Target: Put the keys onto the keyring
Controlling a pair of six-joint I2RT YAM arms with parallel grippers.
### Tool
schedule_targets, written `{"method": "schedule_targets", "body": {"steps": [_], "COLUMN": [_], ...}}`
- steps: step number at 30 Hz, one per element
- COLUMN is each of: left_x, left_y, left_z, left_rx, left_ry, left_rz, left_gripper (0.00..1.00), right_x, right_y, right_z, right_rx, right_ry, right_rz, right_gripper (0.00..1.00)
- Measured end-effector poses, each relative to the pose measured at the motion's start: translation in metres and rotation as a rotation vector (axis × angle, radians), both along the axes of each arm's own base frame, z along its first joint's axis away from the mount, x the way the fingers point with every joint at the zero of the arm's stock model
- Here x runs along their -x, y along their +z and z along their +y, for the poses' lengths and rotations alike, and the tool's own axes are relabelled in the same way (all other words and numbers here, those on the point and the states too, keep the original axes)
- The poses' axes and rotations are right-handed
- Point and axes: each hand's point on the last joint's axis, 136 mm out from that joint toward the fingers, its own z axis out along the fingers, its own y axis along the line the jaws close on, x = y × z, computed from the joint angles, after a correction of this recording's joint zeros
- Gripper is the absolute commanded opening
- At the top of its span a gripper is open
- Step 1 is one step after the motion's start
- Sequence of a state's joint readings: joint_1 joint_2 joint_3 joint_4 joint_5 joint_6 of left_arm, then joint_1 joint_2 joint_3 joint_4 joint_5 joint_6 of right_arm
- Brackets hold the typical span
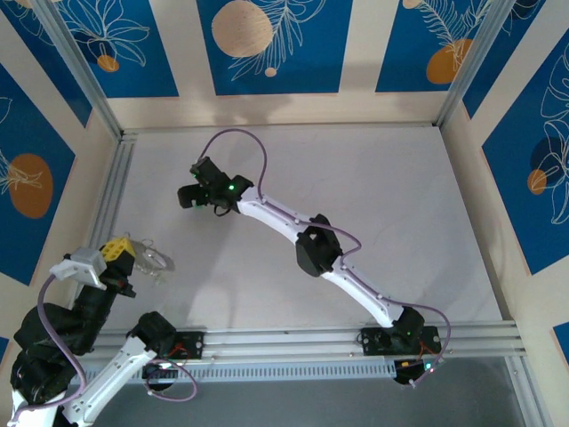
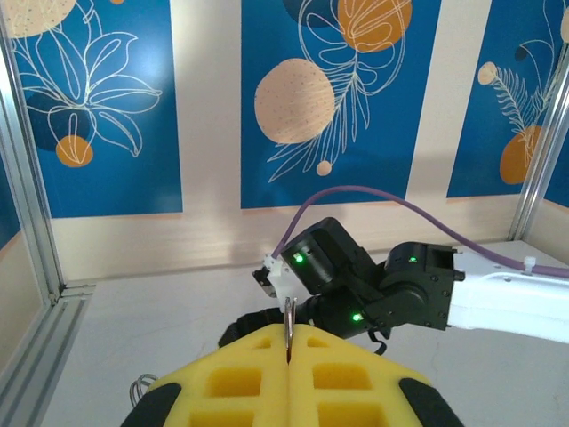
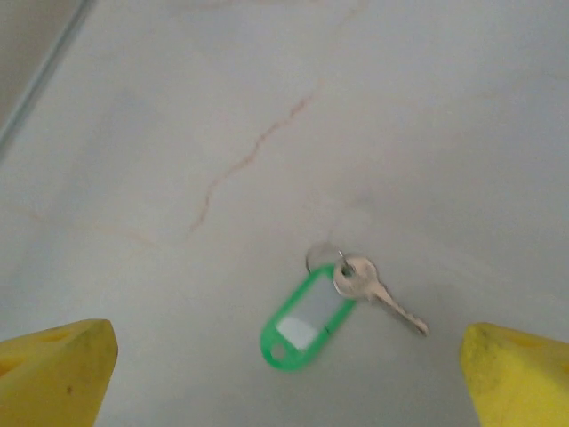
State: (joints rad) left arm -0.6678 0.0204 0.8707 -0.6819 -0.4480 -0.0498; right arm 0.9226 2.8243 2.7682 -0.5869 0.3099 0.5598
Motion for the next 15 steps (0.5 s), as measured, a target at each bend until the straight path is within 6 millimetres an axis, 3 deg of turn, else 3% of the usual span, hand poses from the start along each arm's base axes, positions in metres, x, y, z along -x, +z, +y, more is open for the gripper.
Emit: {"method": "schedule_targets", "body": {"steps": [5,15], "left_x": [0.002,0.003], "left_y": [0.002,0.001], "left_z": [0.000,-0.004], "left_rx": [0.001,-0.001], "left_ry": [-0.011,-0.031], "left_rz": [-0.002,-0.003], "left_gripper": [0.00,0.00], "right_x": [-0.004,-0.001], "right_y": [-0.039,-0.040], "right_z": [0.000,-0.001], "right_rx": [0.045,0.103], "right_ry": [-0.028,-0.029], "right_rz": [-0.010,-0.058], "right_gripper": [0.99,0.99]}}
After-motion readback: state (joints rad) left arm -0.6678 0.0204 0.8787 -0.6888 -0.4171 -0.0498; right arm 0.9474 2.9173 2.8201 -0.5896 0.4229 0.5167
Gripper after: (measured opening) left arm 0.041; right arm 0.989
